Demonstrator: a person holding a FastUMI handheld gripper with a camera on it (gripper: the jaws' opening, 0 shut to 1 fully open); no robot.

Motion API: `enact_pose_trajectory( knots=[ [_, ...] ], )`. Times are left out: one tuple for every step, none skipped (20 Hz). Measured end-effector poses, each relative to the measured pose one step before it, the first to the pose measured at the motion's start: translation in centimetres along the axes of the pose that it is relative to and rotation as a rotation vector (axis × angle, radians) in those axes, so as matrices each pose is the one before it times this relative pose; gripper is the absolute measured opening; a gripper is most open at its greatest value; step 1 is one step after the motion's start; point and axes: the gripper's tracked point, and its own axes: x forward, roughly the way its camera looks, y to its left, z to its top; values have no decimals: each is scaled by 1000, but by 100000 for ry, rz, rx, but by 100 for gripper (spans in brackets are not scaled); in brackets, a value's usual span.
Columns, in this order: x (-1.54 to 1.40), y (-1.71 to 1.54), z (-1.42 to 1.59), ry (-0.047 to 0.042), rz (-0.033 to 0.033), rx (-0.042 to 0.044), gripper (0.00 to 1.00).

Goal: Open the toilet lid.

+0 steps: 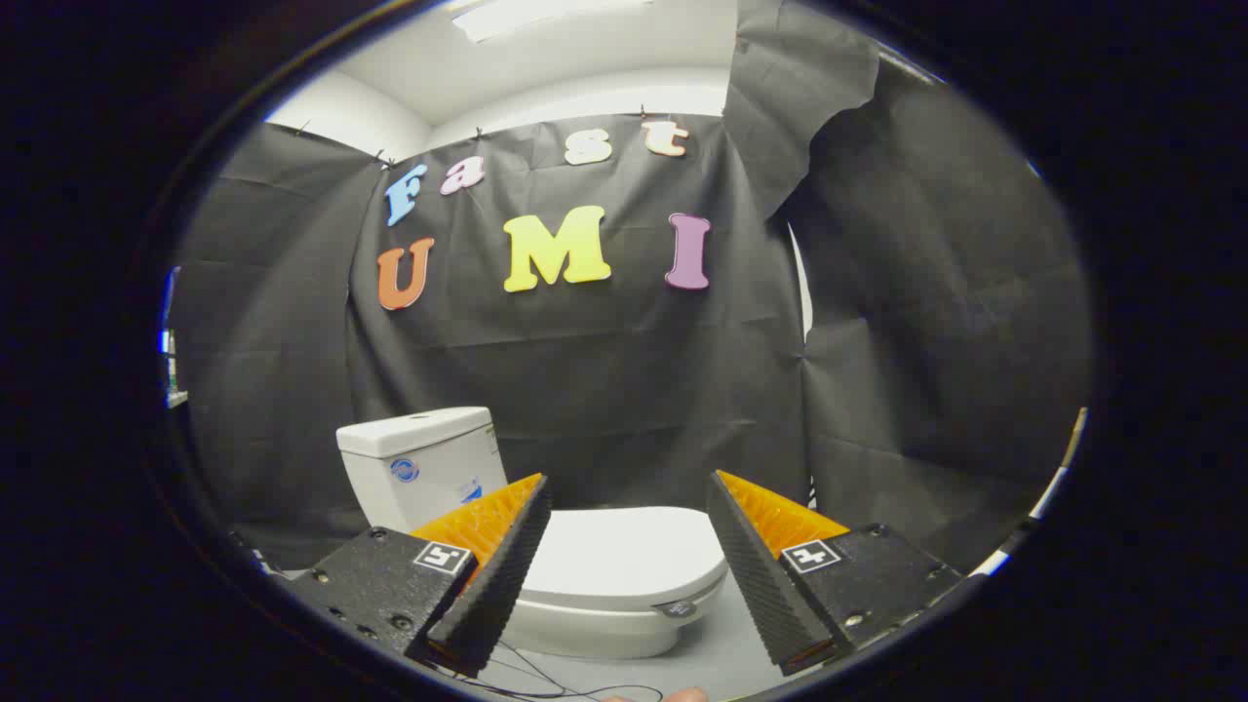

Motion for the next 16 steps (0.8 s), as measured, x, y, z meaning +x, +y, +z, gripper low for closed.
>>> enact_pose_trajectory(
  knots=[
    [-33, 22, -5, -105, 64, -424, 100],
    [28, 95, 35, -79, 141, -782, 100],
    [44, 58, -57, -183, 58, -682, 100],
    [11, 93, -67, 20, 141, -384, 100],
    [82, 62, -143, 397, 177, -251, 100],
    [-23, 127, -126, 464, 112, -658, 100],
    [-15, 167, -17, -176, 262, -698, 100],
    [-13, 146, 209, -612, 289, -393, 100],
    [-50, 116, 150, -420, 213, -348, 100],
    [23, 87, 69, -159, 157, -316, 100],
    [10, 62, -156, 88, -39, -55, 100],
    [35, -24, -43, 238, -85, 300, 100],
    [74, -119, -209, 328, -249, 608, 100],
    [29, -32, -126, 335, -193, 763, 100],
    [9, -49, -130, 396, -301, 605, 100],
    [100, -103, -93, 306, -424, 489, 100]
  ],
)
